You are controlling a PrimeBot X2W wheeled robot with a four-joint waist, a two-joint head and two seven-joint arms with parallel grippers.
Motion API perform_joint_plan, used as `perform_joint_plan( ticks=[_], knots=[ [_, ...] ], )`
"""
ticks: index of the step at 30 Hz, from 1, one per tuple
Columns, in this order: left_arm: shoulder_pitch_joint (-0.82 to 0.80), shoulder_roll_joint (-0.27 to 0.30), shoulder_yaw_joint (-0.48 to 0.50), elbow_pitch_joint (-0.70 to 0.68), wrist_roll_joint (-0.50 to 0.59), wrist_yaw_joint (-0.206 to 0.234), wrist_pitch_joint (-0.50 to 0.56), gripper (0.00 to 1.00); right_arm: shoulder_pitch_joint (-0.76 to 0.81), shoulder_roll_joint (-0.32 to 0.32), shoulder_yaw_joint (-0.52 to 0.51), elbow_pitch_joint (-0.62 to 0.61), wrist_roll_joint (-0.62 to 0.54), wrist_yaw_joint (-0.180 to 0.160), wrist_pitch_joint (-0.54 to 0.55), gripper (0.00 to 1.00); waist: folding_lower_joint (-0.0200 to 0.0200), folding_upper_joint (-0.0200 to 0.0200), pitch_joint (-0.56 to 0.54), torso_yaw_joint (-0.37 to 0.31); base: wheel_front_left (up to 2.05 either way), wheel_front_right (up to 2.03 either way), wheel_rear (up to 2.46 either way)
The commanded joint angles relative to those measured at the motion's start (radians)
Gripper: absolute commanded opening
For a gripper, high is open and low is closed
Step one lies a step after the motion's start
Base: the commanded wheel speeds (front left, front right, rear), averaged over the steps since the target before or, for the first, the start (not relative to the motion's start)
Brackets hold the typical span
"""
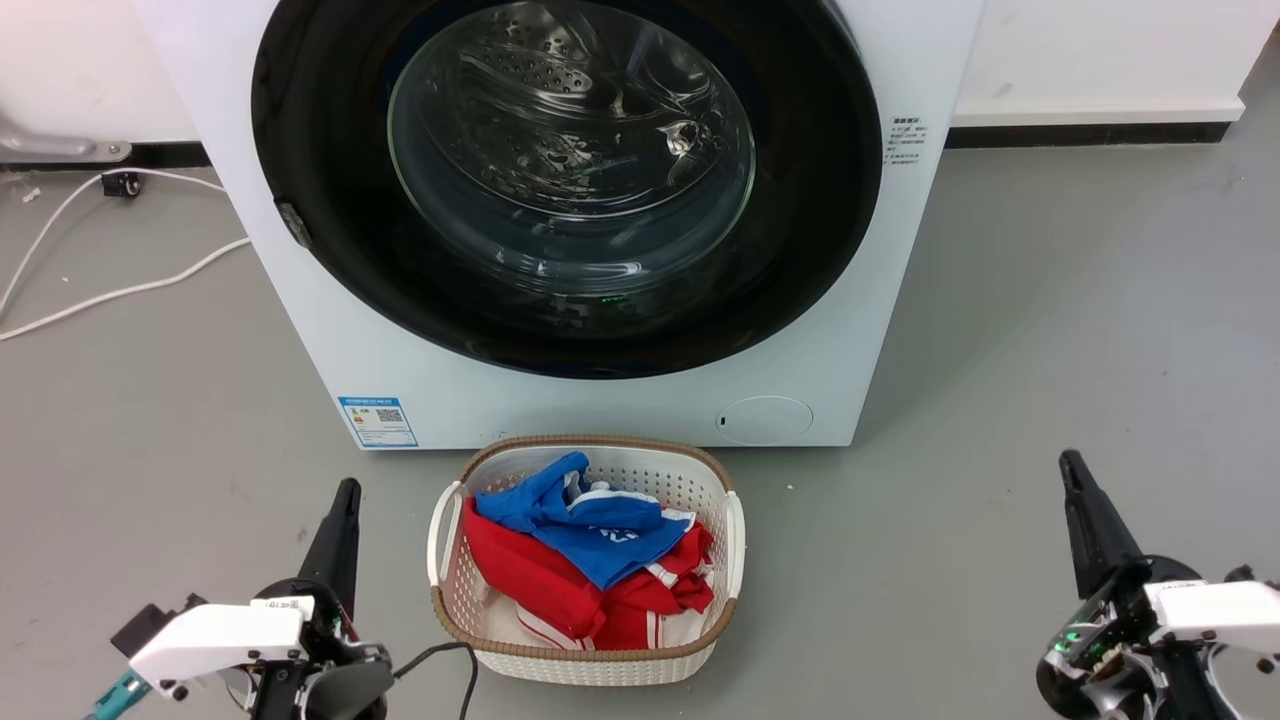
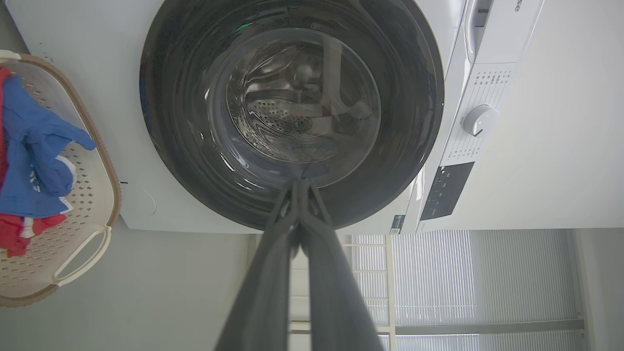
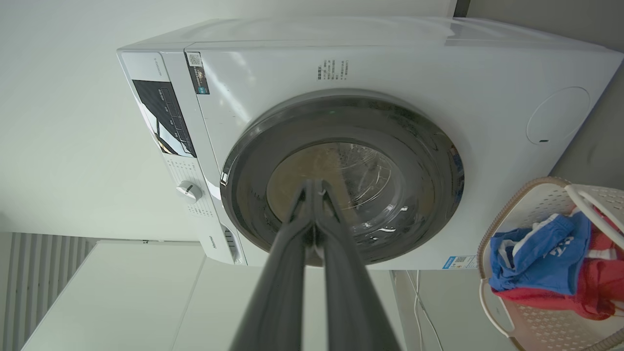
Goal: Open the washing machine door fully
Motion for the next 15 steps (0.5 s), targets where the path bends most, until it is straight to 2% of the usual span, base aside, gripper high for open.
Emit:
perform_joint_plan(
  ticks=[1, 15],
  knots=[
    [0.0, 0.0, 0.0, 0.001, 0.0, 0.0, 0.0, 1.0, 0.0, 0.0, 0.0, 0.001, 0.0, 0.0, 0.0, 1.0, 0.0, 0.0, 0.0, 0.0, 0.0, 0.0, 0.0],
    [0.002, -0.003, -0.076, -0.024, 0.029, 0.0, -0.061, 1.0, 0.033, -0.002, 0.039, -0.041, -0.04, 0.0, -0.058, 1.0, 0.0, 0.0, 0.001, 0.001, 0.0, 0.0, 0.0]
  ],
)
